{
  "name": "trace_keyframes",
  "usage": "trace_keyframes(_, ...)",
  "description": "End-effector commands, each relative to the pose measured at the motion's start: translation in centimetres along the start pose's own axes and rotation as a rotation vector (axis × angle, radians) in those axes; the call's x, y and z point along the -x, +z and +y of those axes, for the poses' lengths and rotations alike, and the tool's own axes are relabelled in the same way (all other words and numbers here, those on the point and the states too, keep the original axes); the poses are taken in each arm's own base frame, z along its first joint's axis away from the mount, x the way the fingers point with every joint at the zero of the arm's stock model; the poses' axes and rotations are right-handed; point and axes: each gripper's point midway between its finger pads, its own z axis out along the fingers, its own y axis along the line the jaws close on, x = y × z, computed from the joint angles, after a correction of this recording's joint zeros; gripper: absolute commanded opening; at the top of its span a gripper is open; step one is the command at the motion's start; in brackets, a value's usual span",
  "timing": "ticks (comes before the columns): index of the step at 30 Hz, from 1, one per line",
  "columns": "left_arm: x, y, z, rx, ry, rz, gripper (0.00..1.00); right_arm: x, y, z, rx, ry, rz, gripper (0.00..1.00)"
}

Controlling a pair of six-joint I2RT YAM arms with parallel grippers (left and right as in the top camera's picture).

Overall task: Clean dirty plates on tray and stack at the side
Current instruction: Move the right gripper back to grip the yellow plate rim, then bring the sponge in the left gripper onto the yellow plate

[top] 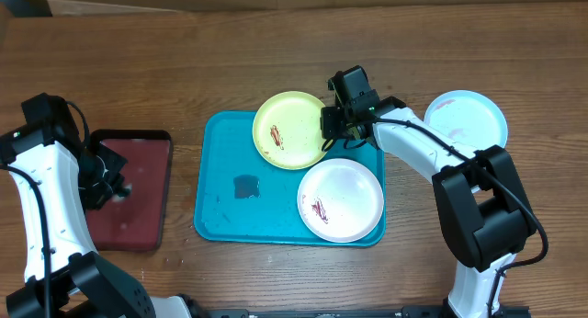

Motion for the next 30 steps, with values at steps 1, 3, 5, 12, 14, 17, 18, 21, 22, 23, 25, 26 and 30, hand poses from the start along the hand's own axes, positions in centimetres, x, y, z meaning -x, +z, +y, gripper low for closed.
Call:
trace_keyframes(1, -0.1, 0.1, -0.2, -0.014, 0.013, 0.011, 0.04, -0.8, 0.8, 0.7, 0.000, -0.015, 0.018, 0.32)
trace_keyframes(3, -0.1, 0.1, -0.2, -0.014, 0.013, 0.012, 0.04, -1.2, 1.3, 0.7, -0.004, -0.019, 0.027, 0.32)
trace_keyframes(5, -0.1, 0.1, -0.2, -0.013, 0.017, 0.012, 0.04, -1.6, 2.0, 0.7, -0.007, -0.022, 0.039, 0.32)
trace_keyframes(12, -0.2, 0.1, -0.4, -0.026, 0.021, 0.019, 0.04, -2.5, 2.4, 1.9, 0.060, 0.003, 0.081, 0.10)
trace_keyframes(14, -0.8, 0.0, -1.7, -0.094, 0.087, 0.048, 0.04, -2.9, 2.3, 2.9, 0.107, 0.013, 0.104, 0.07)
trace_keyframes(17, -2.5, -0.7, -5.2, -0.279, 0.288, 0.099, 0.04, -3.7, 2.2, 4.3, 0.156, 0.034, 0.133, 0.04)
trace_keyframes(18, -3.1, -1.0, -6.2, -0.329, 0.342, 0.110, 0.04, -4.0, 2.1, 4.8, 0.165, 0.041, 0.142, 0.04)
trace_keyframes(21, -4.7, -1.4, -8.1, -0.393, 0.444, 0.134, 0.05, -5.1, 2.0, 6.5, 0.198, 0.076, 0.179, 0.04)
trace_keyframes(22, -5.4, -1.5, -8.7, -0.400, 0.475, 0.140, 0.04, -5.5, 2.0, 7.1, 0.208, 0.081, 0.190, 0.04)
trace_keyframes(23, -6.0, -1.6, -9.2, -0.402, 0.503, 0.145, 0.04, -5.9, 2.0, 7.7, 0.210, 0.090, 0.199, 0.04)
trace_keyframes(25, -7.3, -1.6, -10.2, -0.403, 0.557, 0.157, 0.04, -6.8, 2.0, 8.9, 0.211, 0.114, 0.215, 0.04)
trace_keyframes(26, -8.1, -1.7, -10.7, -0.405, 0.585, 0.161, 0.04, -7.1, 2.0, 9.4, 0.212, 0.133, 0.224, 0.04)
trace_keyframes(30, -10.0, -1.4, -11.9, -0.337, 0.613, 0.146, 0.04, -8.2, 2.3, 9.8, 0.130, 0.221, 0.216, 0.04)
